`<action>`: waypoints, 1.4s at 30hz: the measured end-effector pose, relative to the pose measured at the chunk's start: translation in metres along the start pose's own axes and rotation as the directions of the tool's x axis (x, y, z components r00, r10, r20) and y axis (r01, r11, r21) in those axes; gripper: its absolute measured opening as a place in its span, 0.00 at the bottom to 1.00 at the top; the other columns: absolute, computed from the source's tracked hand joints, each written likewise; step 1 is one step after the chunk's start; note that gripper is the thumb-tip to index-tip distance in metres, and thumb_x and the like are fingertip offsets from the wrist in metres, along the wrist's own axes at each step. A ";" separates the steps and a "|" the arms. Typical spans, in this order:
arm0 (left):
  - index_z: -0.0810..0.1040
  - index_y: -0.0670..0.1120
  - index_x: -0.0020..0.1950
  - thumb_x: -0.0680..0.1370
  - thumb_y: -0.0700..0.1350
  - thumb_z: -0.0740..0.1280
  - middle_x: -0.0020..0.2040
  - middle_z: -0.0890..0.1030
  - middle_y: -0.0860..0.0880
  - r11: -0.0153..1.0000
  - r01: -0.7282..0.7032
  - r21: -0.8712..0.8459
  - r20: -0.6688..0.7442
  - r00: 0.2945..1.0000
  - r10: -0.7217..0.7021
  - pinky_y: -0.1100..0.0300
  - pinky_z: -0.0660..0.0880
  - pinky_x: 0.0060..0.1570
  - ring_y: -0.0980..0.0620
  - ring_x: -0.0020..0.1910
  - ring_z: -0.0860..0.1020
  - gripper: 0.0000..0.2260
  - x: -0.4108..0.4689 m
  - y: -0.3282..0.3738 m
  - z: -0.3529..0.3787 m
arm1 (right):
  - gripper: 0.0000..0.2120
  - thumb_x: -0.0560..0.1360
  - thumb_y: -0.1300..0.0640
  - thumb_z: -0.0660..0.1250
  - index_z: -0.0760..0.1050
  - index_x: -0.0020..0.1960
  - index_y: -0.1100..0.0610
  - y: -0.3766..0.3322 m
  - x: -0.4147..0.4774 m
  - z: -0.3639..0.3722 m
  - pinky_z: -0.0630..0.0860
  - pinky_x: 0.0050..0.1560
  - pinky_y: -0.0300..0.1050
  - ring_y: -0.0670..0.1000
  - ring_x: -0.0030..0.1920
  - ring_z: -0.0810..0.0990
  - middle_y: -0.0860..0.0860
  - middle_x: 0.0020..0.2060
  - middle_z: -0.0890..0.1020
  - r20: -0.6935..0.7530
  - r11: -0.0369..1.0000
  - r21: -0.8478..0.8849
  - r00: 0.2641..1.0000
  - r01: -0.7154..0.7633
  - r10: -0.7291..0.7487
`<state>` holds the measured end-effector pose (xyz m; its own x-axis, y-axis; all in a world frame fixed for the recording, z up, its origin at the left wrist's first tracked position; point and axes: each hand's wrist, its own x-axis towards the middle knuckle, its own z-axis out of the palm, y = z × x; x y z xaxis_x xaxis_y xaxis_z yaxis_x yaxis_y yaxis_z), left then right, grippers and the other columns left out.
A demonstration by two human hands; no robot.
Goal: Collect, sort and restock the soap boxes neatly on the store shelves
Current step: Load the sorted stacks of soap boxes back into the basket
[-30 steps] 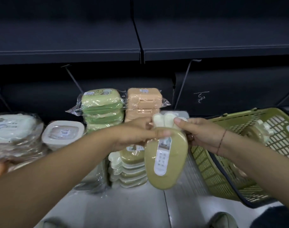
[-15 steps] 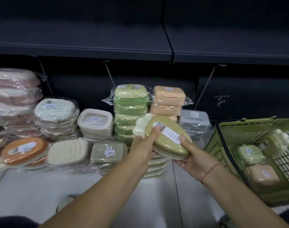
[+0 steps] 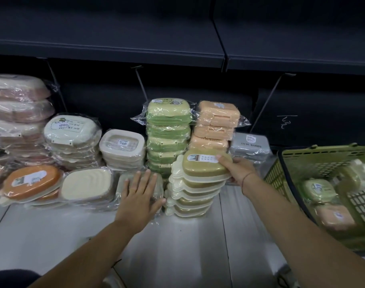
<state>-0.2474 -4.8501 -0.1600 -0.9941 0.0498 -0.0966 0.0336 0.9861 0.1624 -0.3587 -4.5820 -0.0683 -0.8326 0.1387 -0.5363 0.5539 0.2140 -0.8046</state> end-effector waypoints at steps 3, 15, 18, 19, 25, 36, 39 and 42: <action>0.61 0.45 0.77 0.81 0.67 0.42 0.74 0.68 0.43 0.999 0.003 0.049 -0.008 1.000 -0.002 0.47 0.44 0.72 0.43 0.74 0.58 0.34 0.001 0.000 0.000 | 0.33 0.67 0.45 0.76 0.72 0.66 0.60 0.010 0.008 0.009 0.74 0.63 0.55 0.56 0.58 0.77 0.54 0.59 0.78 -0.096 0.998 -0.043 0.995 0.037 -0.041; 0.55 0.45 0.79 0.77 0.71 0.36 0.78 0.61 0.45 1.000 0.012 -0.005 -0.009 1.000 -0.012 0.49 0.41 0.74 0.46 0.78 0.52 0.41 0.001 0.006 -0.005 | 0.31 0.75 0.41 0.67 0.67 0.70 0.58 0.021 0.008 0.014 0.70 0.60 0.48 0.52 0.58 0.74 0.53 0.62 0.75 -0.056 0.990 -0.085 0.992 0.110 -0.115; 0.52 0.43 0.80 0.69 0.76 0.30 0.80 0.53 0.46 0.975 0.072 -0.209 -0.065 0.994 -0.088 0.51 0.40 0.76 0.47 0.79 0.48 0.51 0.014 0.028 -0.025 | 0.26 0.78 0.40 0.61 0.72 0.68 0.55 0.009 -0.007 -0.013 0.69 0.60 0.47 0.51 0.58 0.74 0.51 0.62 0.77 0.089 0.949 -0.273 0.987 0.156 -0.136; 0.54 0.42 0.79 0.70 0.76 0.33 0.79 0.57 0.44 0.963 0.052 -0.264 -0.112 0.990 -0.084 0.49 0.45 0.76 0.45 0.79 0.52 0.50 0.020 0.041 -0.035 | 0.25 0.79 0.40 0.60 0.73 0.68 0.54 0.002 -0.012 -0.030 0.68 0.60 0.45 0.50 0.57 0.73 0.49 0.60 0.76 0.172 0.913 -0.365 0.977 0.181 -0.125; 0.70 0.44 0.71 0.78 0.68 0.50 0.69 0.71 0.46 0.818 -0.381 -0.430 -0.282 0.918 0.279 0.61 0.58 0.67 0.51 0.68 0.65 0.34 0.051 0.176 -0.087 | 0.28 0.72 0.38 0.62 0.71 0.64 0.56 -0.035 -0.012 -0.182 0.75 0.61 0.45 0.51 0.60 0.79 0.56 0.63 0.78 0.412 0.790 -0.601 0.894 0.121 0.176; 0.63 0.47 0.75 0.81 0.60 0.57 0.72 0.63 0.47 0.822 -0.238 -0.518 0.392 0.788 0.475 0.50 0.68 0.64 0.45 0.68 0.68 0.26 0.149 0.444 -0.012 | 0.35 0.76 0.40 0.64 0.63 0.74 0.61 0.095 0.056 -0.400 0.62 0.70 0.50 0.58 0.73 0.64 0.52 0.70 0.67 -0.105 0.738 -0.605 0.948 -0.300 0.299; 0.61 0.44 0.77 0.82 0.57 0.59 0.75 0.63 0.44 0.873 -0.006 -0.488 0.564 0.761 0.321 0.49 0.65 0.67 0.42 0.71 0.66 0.28 0.182 0.493 0.037 | 0.55 0.61 0.29 0.73 0.59 0.76 0.58 0.148 0.102 -0.417 0.63 0.70 0.51 0.58 0.73 0.65 0.57 0.74 0.65 -0.053 0.692 -0.641 0.919 -0.332 0.391; 0.59 0.43 0.77 0.82 0.56 0.60 0.75 0.65 0.42 0.850 0.235 -0.471 0.690 0.699 0.189 0.49 0.65 0.68 0.41 0.72 0.66 0.29 0.208 0.519 0.083 | 0.52 0.64 0.42 0.79 0.55 0.77 0.57 0.177 0.147 -0.420 0.69 0.68 0.52 0.58 0.68 0.71 0.58 0.70 0.71 0.023 0.721 -0.632 0.924 -0.283 0.382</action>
<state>-0.4281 -4.3151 -0.1777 -0.6169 0.3308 -0.7141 -0.2537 0.7753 0.5784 -0.3841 -4.1178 -0.1823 -0.5573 0.1880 -0.8088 0.6331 0.7264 -0.2674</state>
